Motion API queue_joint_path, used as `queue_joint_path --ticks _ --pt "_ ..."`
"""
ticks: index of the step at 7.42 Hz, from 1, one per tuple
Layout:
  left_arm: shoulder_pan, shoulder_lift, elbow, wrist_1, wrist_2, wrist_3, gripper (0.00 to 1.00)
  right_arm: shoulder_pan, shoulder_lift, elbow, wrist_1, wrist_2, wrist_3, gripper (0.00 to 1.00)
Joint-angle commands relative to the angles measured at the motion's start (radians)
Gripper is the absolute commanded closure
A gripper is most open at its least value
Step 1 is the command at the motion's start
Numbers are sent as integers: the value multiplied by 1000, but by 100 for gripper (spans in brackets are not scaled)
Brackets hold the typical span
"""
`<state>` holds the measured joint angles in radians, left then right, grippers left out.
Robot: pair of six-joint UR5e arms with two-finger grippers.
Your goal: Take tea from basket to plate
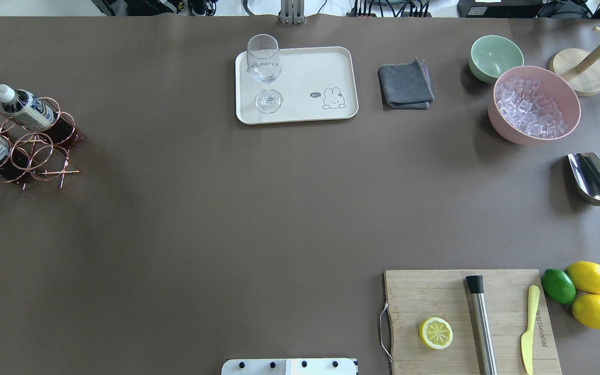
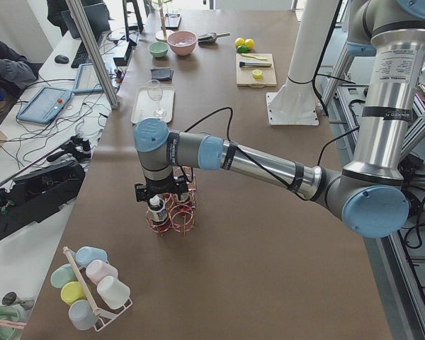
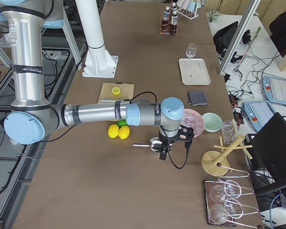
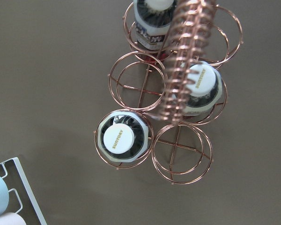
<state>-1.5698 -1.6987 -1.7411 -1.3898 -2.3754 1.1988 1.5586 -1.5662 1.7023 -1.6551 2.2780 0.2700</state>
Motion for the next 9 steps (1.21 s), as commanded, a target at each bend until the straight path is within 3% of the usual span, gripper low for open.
queue_joint_path --ticks 1,3,9 --pt "14 -56 -8 46 -16 74 2 0 0 0 0 0 0 0" --pt "89 -91 -6 44 -18 90 2 1 0 0 0 0 0 0" --pt "119 -108 -26 86 -19 88 3 0 0 0 0 2 -2 0"
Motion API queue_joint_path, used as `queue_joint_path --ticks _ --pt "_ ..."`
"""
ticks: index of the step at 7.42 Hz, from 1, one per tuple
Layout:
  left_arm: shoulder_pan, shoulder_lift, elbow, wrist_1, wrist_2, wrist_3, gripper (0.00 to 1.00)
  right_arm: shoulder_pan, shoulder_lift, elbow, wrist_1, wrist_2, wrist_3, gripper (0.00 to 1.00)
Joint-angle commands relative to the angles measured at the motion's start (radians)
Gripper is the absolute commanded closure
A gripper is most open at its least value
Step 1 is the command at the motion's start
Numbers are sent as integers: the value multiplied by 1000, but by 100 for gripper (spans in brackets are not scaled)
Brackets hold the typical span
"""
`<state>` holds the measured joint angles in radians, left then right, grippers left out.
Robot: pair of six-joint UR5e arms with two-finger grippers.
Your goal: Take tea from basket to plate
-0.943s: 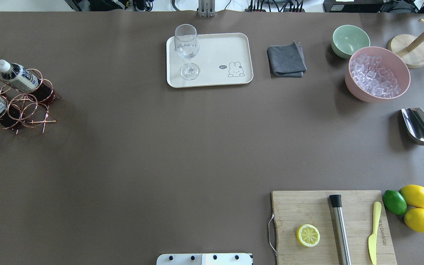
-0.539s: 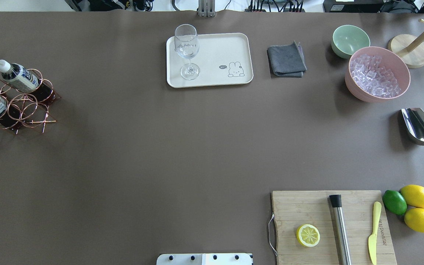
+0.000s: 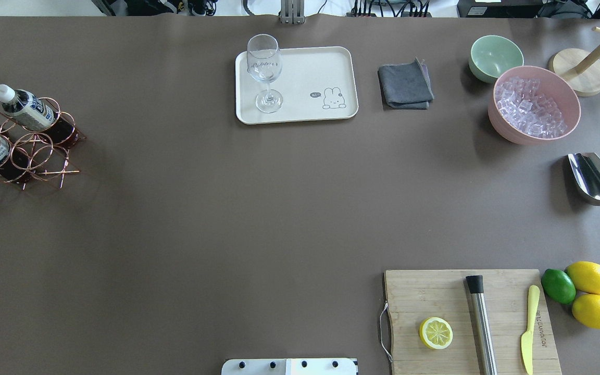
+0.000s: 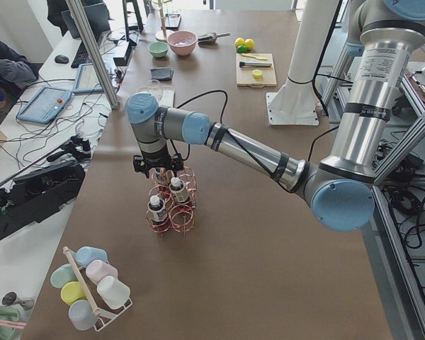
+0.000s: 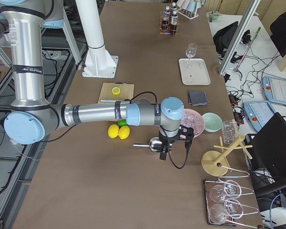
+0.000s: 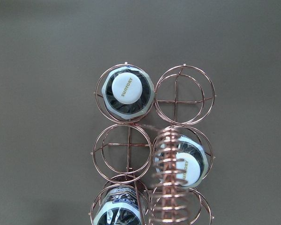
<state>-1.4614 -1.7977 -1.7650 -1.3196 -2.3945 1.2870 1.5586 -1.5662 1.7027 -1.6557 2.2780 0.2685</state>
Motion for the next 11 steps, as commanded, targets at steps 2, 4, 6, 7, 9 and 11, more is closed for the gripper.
queue_joint_path --ticks 2,4,6,7,9,11 --pt "12 -11 -2 22 0 0 4 0 0 0 1 1 0 0" --pt "12 -11 -8 16 8 0 57 -2 0 -2 1 1 -2 0" --pt "12 -11 -8 19 8 -1 97 -5 0 -2 -1 3 -3 0" --pt "12 -11 -8 19 9 0 100 -5 0 -2 -1 3 -3 0" --pt "12 -11 -10 20 9 0 100 -12 0 -2 -1 3 -3 0" --pt "12 -11 -10 20 11 0 100 -21 0 -2 -1 3 -3 0"
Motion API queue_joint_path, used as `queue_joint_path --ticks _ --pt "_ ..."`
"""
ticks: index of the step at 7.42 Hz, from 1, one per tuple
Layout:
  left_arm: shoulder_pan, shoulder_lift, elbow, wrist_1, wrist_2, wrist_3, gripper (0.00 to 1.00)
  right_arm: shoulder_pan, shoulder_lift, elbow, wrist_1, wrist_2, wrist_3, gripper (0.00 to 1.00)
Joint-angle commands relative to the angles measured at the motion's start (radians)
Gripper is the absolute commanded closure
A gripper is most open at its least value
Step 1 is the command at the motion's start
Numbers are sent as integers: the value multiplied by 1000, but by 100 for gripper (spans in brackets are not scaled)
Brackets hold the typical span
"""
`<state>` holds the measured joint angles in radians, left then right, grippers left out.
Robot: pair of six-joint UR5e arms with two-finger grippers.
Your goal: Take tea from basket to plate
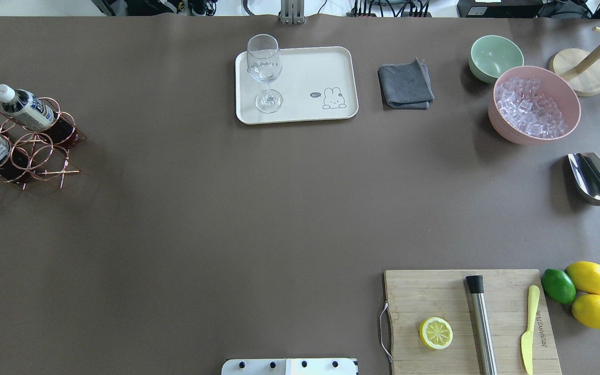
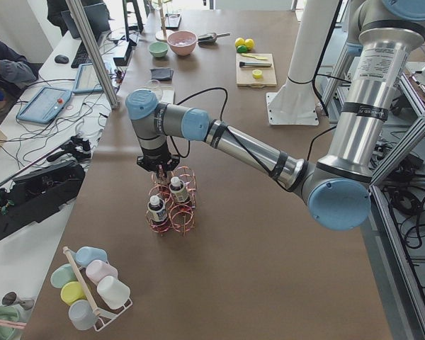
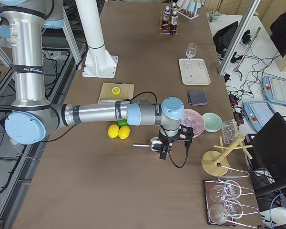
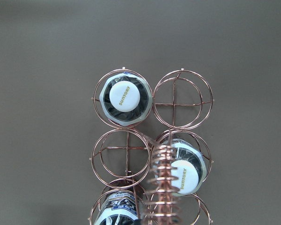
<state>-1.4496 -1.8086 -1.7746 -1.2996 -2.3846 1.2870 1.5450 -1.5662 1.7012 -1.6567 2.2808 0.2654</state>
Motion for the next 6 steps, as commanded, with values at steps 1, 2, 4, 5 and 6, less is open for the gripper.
queue_joint_path --ticks 1,2,4,5,6 --pt "2 -2 -9 3 -1 0 100 -14 0 0 2 -1 0 0" --pt "2 -15 -28 52 -1 0 100 -19 0 0 2 0 0 0" --pt "0 -37 -48 74 -4 0 100 -28 0 0 2 0 0 0" --pt "-2 -37 -60 79 -5 0 100 -31 0 0 2 0 0 0" --pt "-3 -35 -71 97 -7 0 100 -32 0 0 2 -1 0 0"
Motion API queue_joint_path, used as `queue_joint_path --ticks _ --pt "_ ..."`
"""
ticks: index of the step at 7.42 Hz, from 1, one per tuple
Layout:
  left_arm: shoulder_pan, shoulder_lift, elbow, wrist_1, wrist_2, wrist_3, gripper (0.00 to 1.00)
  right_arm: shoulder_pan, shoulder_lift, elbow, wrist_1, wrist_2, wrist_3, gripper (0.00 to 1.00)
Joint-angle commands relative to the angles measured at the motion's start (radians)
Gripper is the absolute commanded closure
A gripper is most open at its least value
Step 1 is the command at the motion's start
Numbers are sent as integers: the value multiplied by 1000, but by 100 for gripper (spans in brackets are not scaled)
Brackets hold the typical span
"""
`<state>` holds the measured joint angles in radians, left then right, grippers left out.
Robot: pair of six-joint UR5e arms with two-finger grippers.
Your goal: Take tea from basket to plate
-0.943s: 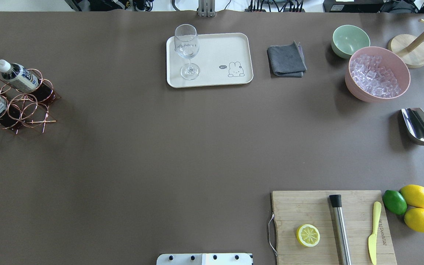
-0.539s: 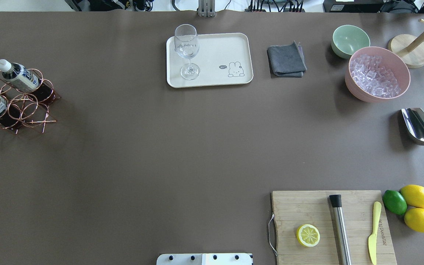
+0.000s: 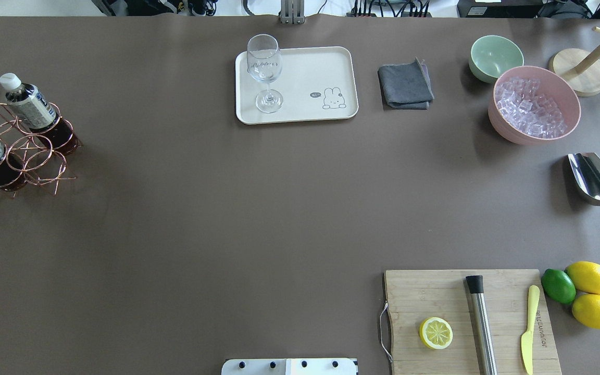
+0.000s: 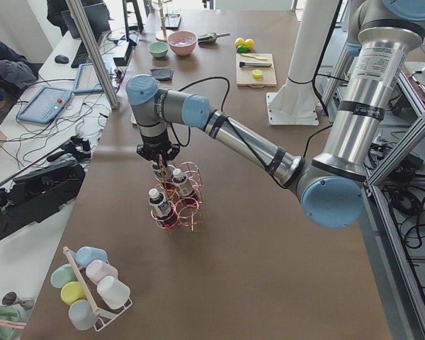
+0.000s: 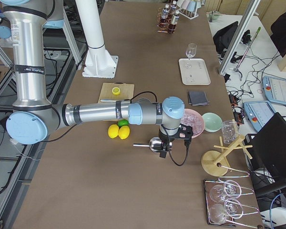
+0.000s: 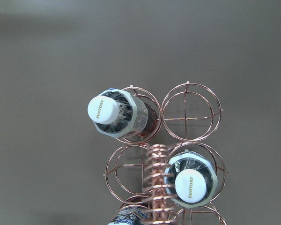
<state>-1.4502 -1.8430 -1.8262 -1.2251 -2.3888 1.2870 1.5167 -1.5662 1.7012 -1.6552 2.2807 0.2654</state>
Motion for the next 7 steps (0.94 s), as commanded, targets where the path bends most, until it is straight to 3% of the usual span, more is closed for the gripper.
queue_joint_path --ticks 1,7 --pt "-3 -2 -22 21 -4 0 100 -4 0 0 0 0 0 0" --pt "74 -54 -74 22 0 -5 100 -9 2 2 0 -1 -2 0"
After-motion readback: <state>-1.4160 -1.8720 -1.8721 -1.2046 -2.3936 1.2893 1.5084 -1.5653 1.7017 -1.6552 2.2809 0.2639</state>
